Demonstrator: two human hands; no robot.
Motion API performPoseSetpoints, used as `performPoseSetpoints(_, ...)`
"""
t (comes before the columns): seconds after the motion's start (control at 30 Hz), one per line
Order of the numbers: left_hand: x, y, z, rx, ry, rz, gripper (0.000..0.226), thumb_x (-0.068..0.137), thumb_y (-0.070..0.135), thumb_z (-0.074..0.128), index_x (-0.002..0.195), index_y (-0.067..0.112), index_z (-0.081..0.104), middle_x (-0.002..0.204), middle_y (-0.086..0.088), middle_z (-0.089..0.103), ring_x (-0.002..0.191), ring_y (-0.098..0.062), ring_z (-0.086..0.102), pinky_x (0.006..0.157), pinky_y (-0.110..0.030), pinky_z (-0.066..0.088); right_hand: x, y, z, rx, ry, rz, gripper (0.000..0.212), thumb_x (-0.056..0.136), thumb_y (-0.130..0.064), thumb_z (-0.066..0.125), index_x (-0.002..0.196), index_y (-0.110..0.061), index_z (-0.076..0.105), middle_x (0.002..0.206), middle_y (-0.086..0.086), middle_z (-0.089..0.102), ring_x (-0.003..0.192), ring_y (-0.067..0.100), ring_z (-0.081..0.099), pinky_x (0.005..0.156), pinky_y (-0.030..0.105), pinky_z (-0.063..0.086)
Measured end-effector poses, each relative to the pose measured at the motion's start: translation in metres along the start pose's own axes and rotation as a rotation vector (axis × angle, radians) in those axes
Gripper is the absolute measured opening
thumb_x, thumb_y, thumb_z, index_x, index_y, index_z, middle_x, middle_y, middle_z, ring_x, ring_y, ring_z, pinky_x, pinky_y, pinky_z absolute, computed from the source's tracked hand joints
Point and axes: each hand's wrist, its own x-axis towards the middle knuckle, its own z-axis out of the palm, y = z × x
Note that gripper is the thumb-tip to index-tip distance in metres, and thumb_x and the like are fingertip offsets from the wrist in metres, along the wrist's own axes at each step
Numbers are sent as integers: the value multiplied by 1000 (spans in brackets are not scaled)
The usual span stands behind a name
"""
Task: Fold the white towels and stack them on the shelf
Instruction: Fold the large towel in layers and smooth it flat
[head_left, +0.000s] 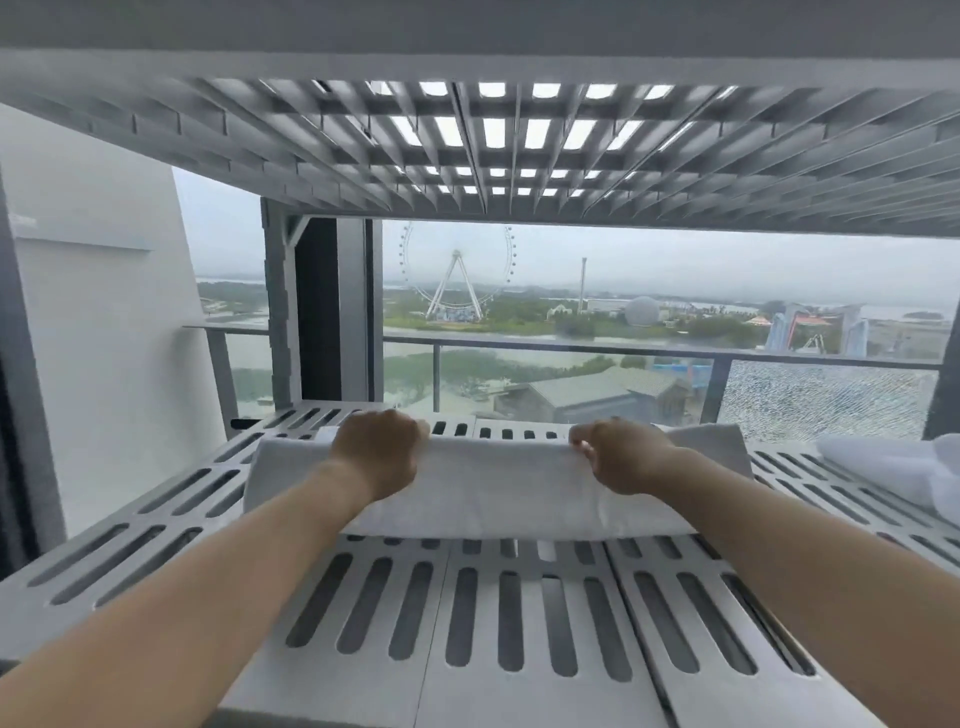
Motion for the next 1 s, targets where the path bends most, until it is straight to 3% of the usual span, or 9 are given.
performPoseSetpoints(0.23, 80, 0, 55, 68, -97, -191, 20, 84, 5, 37, 74, 18, 49, 76, 0, 57, 68, -19, 53, 67, -31, 36, 79, 25, 35, 44, -6, -67, 39, 87, -9, 38, 123, -23, 46, 123, 5, 55, 107, 27, 55, 76, 35, 44)
performPoseSetpoints(0.33, 94, 1, 90, -33, -258, -252, 26, 85, 6, 34, 89, 13, 60, 93, -3, 55, 88, -21, 55, 74, -34, 41, 99, 33, 58, 133, -65, -99, 37, 88, -16, 40, 124, -25, 45, 127, 5, 54, 112, 26, 54, 85, 35, 44)
performPoseSetpoints(0.4, 96, -4, 106, -214, -276, -256, 27, 86, 10, 34, 85, 9, 61, 95, 0, 47, 93, -19, 49, 81, -33, 40, 106, 38, 73, 220, -78, -110, 32, 92, -25, 37, 123, -24, 46, 129, 6, 54, 115, 25, 52, 86, 31, 39)
performPoseSetpoints(0.5, 97, -12, 113, -305, -295, -162, 29, 90, 20, 36, 78, 18, 63, 115, 13, 46, 120, -11, 37, 101, -34, 31, 114, 44, 83, 320, -78, -72, 40, 94, -40, 33, 128, -22, 44, 135, 6, 50, 120, 25, 48, 93, 33, 36)
performPoseSetpoints(0.53, 97, -13, 112, -329, -338, -157, 30, 91, 26, 35, 79, 20, 62, 113, 14, 48, 119, -12, 40, 98, -35, 32, 116, 44, 85, 311, -91, -76, 44, 94, -44, 31, 129, -21, 45, 136, 6, 48, 121, 25, 47, 96, 34, 36)
performPoseSetpoints(0.6, 93, -11, 108, -369, -392, -174, 30, 91, 35, 34, 70, 23, 52, 94, 9, 52, 94, -15, 51, 78, -33, 37, 115, 43, 86, 282, -123, -102, 47, 95, -48, 26, 125, -20, 48, 132, 6, 49, 119, 24, 47, 96, 36, 35)
performPoseSetpoints(0.67, 88, -9, 103, -362, -362, -160, 30, 90, 36, 35, 64, 24, 44, 87, 5, 50, 80, -14, 50, 69, -32, 35, 111, 42, 84, 293, -142, -107, 48, 95, -49, 25, 124, -20, 47, 129, 5, 49, 117, 23, 47, 94, 37, 36)
performPoseSetpoints(0.87, 53, -3, 83, -371, -292, -89, 30, 89, 39, 35, 69, 24, 51, 84, 8, 51, 81, -10, 49, 71, -31, 34, 71, 37, 69, 338, -182, -114, 47, 93, -52, 32, 118, -18, 51, 125, 4, 55, 109, 20, 51, 88, 34, 40)
performPoseSetpoints(1.0, 22, -7, 68, -350, -354, 13, 41, 84, 54, 30, 74, 23, 55, 86, 11, 51, 79, -6, 50, 69, -28, 36, 32, 35, 54, 291, -211, -157, 44, 92, -55, 36, 120, -25, 48, 118, 1, 59, 94, 14, 52, 78, 32, 41)
